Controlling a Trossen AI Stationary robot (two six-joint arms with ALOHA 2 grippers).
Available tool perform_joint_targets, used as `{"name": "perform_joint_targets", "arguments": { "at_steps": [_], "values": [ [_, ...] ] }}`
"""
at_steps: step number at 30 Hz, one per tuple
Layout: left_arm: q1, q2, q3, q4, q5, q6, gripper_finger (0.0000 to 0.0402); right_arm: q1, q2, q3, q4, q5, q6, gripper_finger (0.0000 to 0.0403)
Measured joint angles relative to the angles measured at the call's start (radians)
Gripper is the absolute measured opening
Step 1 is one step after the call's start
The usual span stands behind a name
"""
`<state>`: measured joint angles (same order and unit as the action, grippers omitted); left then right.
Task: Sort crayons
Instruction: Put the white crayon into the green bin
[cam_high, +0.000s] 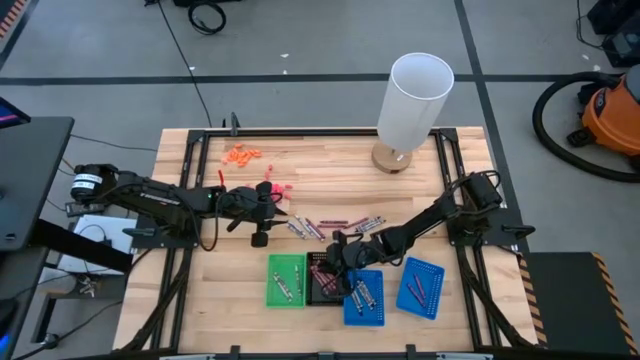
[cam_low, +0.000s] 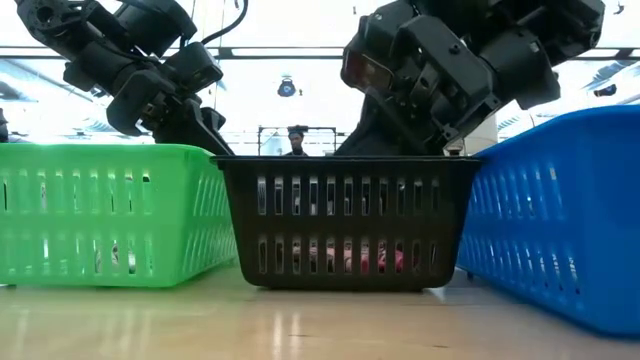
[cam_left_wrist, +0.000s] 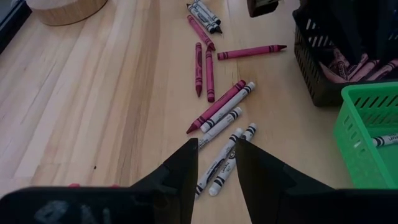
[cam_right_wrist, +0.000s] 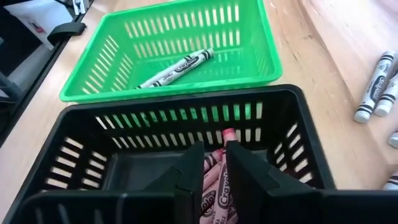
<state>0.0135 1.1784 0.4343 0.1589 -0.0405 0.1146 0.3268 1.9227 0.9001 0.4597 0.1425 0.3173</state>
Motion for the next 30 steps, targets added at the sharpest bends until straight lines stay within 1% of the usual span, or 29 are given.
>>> {"name": "perform_joint_targets", "arguments": {
  "at_steps": [5,7,9,13,16,18,21,23,27,30],
  "values": [
    [0.0,0.0,0.0,0.0,0.0,0.014,0.0117,-0.016,-0.055,0.0,-0.019,0.002,-0.009,0.0077],
    [0.001,0.005,0.0,0.002,0.0,0.04,0.0117,-0.022,-0.083,0.0,-0.053,0.028,-0.022,0.0077],
    [0.001,0.024,0.001,0.003,0.0,0.067,0.0117,-0.024,-0.113,0.0,-0.111,0.074,-0.033,0.0077],
    [0.001,0.096,0.001,0.008,0.0,0.096,0.0117,-0.025,-0.179,0.0,-0.263,0.209,-0.038,0.0077],
    [0.001,0.146,0.001,0.013,0.0,0.106,0.0117,-0.026,-0.228,0.0,-0.35,0.275,-0.041,0.0077],
    [0.001,0.168,0.001,0.013,0.0,0.117,0.0117,-0.028,-0.259,0.0,-0.394,0.299,-0.049,0.0077],
    [0.002,0.202,0.001,0.05,0.01,0.141,0.0117,-0.037,-0.293,0.0,-0.431,0.312,-0.066,0.0077],
    [0.003,0.223,0.011,0.069,0.039,0.158,0.0117,-0.044,-0.304,0.0,-0.434,0.313,-0.08,0.0077],
    [0.021,0.288,0.072,0.062,0.109,0.182,0.0117,-0.056,-0.305,0.0,-0.434,0.312,-0.095,0.0077],
    [0.037,0.355,0.129,0.026,0.121,0.209,0.0117,-0.06,-0.305,0.0,-0.433,0.312,-0.104,0.0077]
  ]
}}
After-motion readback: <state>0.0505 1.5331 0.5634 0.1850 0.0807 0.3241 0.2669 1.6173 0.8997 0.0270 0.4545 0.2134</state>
